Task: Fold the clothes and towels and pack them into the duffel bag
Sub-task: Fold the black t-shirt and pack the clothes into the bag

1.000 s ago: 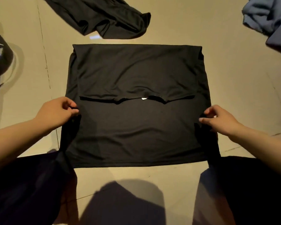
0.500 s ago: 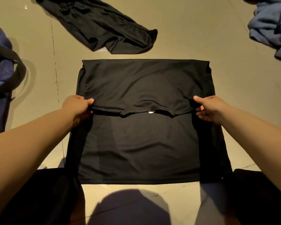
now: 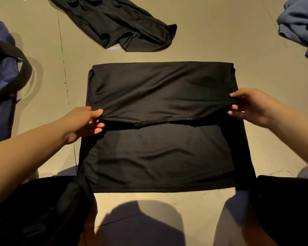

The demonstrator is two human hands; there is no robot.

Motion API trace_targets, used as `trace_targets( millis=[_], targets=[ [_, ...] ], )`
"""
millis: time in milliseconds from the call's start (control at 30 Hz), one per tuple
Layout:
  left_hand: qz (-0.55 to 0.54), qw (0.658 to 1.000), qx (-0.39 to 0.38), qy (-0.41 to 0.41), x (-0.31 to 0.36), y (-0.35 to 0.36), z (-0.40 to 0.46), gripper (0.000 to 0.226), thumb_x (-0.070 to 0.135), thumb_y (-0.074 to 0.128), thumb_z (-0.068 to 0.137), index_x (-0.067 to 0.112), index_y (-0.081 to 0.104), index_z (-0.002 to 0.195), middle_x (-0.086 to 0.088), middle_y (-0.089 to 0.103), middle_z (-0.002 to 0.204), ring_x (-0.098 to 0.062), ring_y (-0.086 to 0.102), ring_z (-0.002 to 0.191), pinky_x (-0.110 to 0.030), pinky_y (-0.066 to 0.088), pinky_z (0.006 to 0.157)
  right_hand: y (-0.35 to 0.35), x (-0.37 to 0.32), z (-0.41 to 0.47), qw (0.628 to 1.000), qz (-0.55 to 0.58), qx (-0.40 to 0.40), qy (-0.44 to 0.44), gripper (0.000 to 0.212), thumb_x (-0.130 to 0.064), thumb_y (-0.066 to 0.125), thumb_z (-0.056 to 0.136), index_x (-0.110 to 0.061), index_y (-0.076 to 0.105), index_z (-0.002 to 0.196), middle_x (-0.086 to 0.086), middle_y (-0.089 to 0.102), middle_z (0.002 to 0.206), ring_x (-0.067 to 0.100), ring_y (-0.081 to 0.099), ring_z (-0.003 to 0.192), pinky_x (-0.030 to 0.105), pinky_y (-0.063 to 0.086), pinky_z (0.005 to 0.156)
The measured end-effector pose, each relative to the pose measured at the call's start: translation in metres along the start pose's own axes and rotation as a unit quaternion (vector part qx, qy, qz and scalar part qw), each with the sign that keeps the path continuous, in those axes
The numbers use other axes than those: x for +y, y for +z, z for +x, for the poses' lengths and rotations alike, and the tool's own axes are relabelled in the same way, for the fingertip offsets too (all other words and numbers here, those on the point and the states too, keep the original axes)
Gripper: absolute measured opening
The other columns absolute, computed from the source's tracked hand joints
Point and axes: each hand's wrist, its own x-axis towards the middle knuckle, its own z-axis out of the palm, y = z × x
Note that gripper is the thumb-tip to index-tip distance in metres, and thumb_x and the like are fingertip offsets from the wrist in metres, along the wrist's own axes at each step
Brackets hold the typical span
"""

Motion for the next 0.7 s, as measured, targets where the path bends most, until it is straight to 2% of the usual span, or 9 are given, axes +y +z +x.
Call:
trace_targets(
  millis=[100, 167, 200, 267, 333, 433, 600, 667, 700],
  targets=[
    [0.048, 0.995, -0.076, -0.046, -0.013, -0.021, -0.017, 0.012, 0.021, 0.063, 0.088, 0.013, 0.055, 0.085, -0.007, 0.057, 0.078, -0.014, 0.063, 0.065, -0.026, 0.059, 0.063, -0.034, 0.011, -0.022, 0.995, -0.026, -0.075, 0.056, 0.005, -0.014, 0.062, 0.081, -0.010, 0.057, 0.081, 0.005, 0.064, 0.077, 0.015, 0.065, 0.062, 0.022, 0.056, 0.054],
    [0.122, 0.985, -0.087, -0.080, -0.030, -0.028, -0.025, 0.013, 0.020, 0.065, 0.086, 0.011, 0.056, 0.083, -0.007, 0.057, 0.071, -0.012, 0.061, 0.058, -0.023, 0.057, 0.055, -0.055, 0.030, -0.029, 0.978, -0.125, -0.111, 0.126, 0.044, -0.022, 0.087, 0.053, -0.006, 0.061, 0.084, 0.013, 0.065, 0.076, 0.017, 0.066, 0.059, 0.023, 0.055, 0.051],
    [0.160, 0.979, -0.088, -0.094, -0.039, -0.027, -0.029, 0.014, 0.019, 0.065, 0.087, 0.011, 0.055, 0.082, -0.007, 0.057, 0.068, -0.012, 0.060, 0.055, -0.022, 0.054, 0.050, -0.059, 0.039, -0.032, 0.961, -0.189, -0.125, 0.160, 0.051, -0.023, 0.090, 0.046, -0.004, 0.061, 0.083, 0.015, 0.065, 0.074, 0.017, 0.065, 0.058, 0.023, 0.054, 0.050],
    [0.224, 0.969, -0.059, -0.091, -0.059, -0.018, -0.028, 0.017, 0.017, 0.066, 0.089, 0.008, 0.054, 0.081, -0.010, 0.056, 0.067, -0.015, 0.056, 0.050, -0.023, 0.049, 0.046, -0.057, 0.058, -0.036, 0.916, -0.317, -0.152, 0.195, 0.030, -0.018, 0.081, 0.064, -0.004, 0.059, 0.078, 0.014, 0.063, 0.070, 0.017, 0.062, 0.058, 0.022, 0.052, 0.051],
    [0.298, 0.954, -0.005, -0.038, -0.076, -0.011, -0.023, 0.024, 0.020, 0.070, 0.087, 0.003, 0.055, 0.080, -0.014, 0.060, 0.075, -0.023, 0.057, 0.061, -0.030, 0.048, 0.058, -0.052, 0.077, -0.032, 0.889, -0.408, -0.116, 0.174, 0.020, -0.014, 0.074, 0.079, -0.008, 0.055, 0.074, 0.012, 0.059, 0.068, 0.020, 0.059, 0.063, 0.025, 0.049, 0.054],
    [0.379, 0.924, 0.041, 0.029, -0.084, -0.007, -0.019, 0.027, 0.028, 0.072, 0.085, 0.005, 0.059, 0.080, -0.016, 0.065, 0.086, -0.031, 0.060, 0.079, -0.037, 0.044, 0.074, -0.044, 0.092, -0.024, 0.839, -0.534, -0.058, 0.087, 0.023, -0.022, 0.073, 0.084, -0.007, 0.057, 0.076, 0.010, 0.062, 0.068, 0.024, 0.058, 0.066, 0.029, 0.045, 0.058],
    [0.482, 0.850, 0.178, 0.118, -0.083, -0.003, -0.030, 0.040, 0.050, 0.066, 0.082, 0.015, 0.049, 0.075, -0.006, 0.059, 0.074, -0.031, 0.056, 0.076, -0.036, 0.041, 0.069, -0.034, 0.089, -0.032, 0.713, -0.699, -0.049, 0.038, 0.038, -0.043, 0.063, 0.088, -0.013, 0.056, 0.066, 0.006, 0.062, 0.069, 0.025, 0.060, 0.072, 0.029, 0.042, 0.061],
    [0.485, 0.820, 0.196, 0.233, -0.080, 0.002, -0.035, 0.041, 0.055, 0.060, 0.083, 0.018, 0.045, 0.076, 0.000, 0.056, 0.073, -0.030, 0.055, 0.074, -0.036, 0.040, 0.067, -0.029, 0.086, -0.036, 0.672, -0.738, -0.055, 0.011, 0.040, -0.046, 0.059, 0.090, -0.016, 0.053, 0.064, 0.002, 0.058, 0.065, 0.024, 0.056, 0.068, 0.029, 0.040, 0.059],
    [0.501, 0.788, 0.149, 0.324, -0.080, 0.005, -0.036, 0.038, 0.056, 0.058, 0.083, 0.020, 0.045, 0.078, 0.003, 0.055, 0.076, -0.028, 0.055, 0.075, -0.035, 0.040, 0.065, -0.025, 0.084, -0.039, 0.665, -0.745, -0.056, -0.017, 0.039, -0.047, 0.059, 0.090, -0.019, 0.051, 0.064, 0.000, 0.054, 0.065, 0.024, 0.053, 0.069, 0.030, 0.038, 0.058]
  ],
)
